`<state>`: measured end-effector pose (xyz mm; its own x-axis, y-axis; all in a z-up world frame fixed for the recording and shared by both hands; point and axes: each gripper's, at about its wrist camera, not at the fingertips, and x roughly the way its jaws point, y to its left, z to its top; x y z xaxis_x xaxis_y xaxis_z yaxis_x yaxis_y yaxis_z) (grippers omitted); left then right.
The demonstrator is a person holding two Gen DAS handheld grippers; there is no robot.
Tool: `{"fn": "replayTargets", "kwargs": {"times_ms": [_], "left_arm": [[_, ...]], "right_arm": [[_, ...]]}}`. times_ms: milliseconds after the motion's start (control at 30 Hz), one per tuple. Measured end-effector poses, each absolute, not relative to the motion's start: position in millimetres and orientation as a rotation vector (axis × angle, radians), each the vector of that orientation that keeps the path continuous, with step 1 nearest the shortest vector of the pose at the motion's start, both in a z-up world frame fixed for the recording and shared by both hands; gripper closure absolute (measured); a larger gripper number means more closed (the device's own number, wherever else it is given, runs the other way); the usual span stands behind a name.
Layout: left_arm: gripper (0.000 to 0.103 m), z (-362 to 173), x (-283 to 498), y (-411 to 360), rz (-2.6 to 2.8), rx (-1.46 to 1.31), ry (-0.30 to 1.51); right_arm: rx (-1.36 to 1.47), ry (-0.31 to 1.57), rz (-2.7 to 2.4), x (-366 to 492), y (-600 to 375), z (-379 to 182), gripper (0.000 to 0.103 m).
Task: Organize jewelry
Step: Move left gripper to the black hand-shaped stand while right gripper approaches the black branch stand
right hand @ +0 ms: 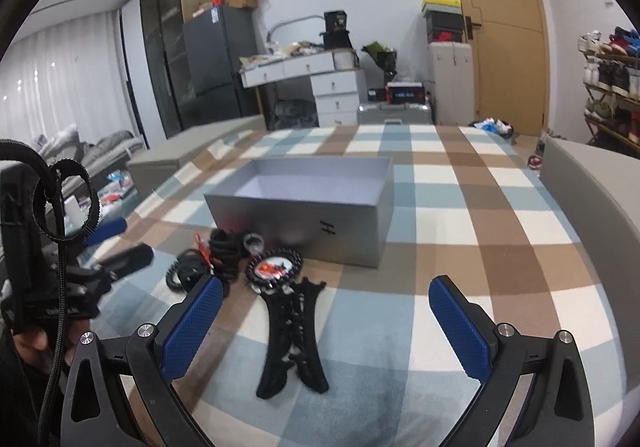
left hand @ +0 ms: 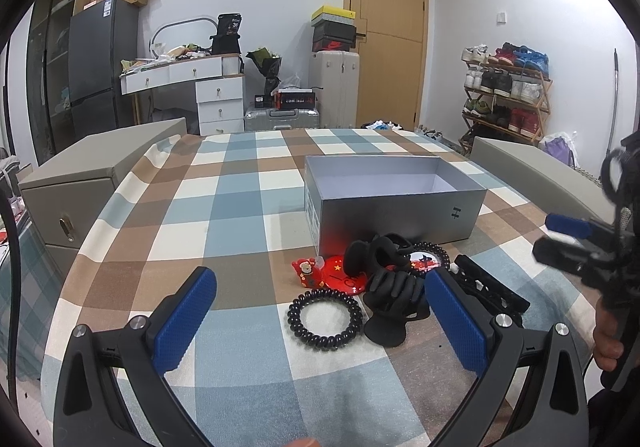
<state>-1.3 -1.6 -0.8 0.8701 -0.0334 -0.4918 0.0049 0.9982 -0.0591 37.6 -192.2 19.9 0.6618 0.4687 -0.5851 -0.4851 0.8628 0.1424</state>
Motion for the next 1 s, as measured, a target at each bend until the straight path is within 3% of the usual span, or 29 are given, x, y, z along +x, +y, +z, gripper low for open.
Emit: {"fn": "replayTargets", "kwargs": {"times_ms": [167, 300, 400, 467, 633, 767, 1000], "left_arm": [[0.001, 0, 0, -4, -0.044, -0.046, 0.531], [0.001, -2, 1, -4, -0.057, -0.042, 0.546], [0.001, -2, 1, -5, -0.061, -0.038, 0.552], [0.001, -2, 0, -6, -0.064, -0.039, 0.552], [0.001, -2, 0, -7, -0.064, -0.031, 0.558], [0.001, -4, 1, -8, -0.067, -0.029, 0.569], [0.001, -7, 4, -11, -0.076, -0.028, 0.591]], "right_arm": [[-0.018, 0.768, 0.529, 49, -193, 4, 0.004], [-0.001, 0.842, 0.537, 55, -196, -5, 0.036], [-0.015, 0.872, 0.530, 56, -195, -12, 0.052], [-0.019, 0.875, 0.544, 54, -193, -12, 0.058], [-0.043, 0.877, 0.585, 50, -186, -12, 0.060], [-0.063, 0.876, 0.568, 49, -183, -10, 0.070], [-0.090, 0.888, 0.591, 51, -180, -12, 0.070]]}}
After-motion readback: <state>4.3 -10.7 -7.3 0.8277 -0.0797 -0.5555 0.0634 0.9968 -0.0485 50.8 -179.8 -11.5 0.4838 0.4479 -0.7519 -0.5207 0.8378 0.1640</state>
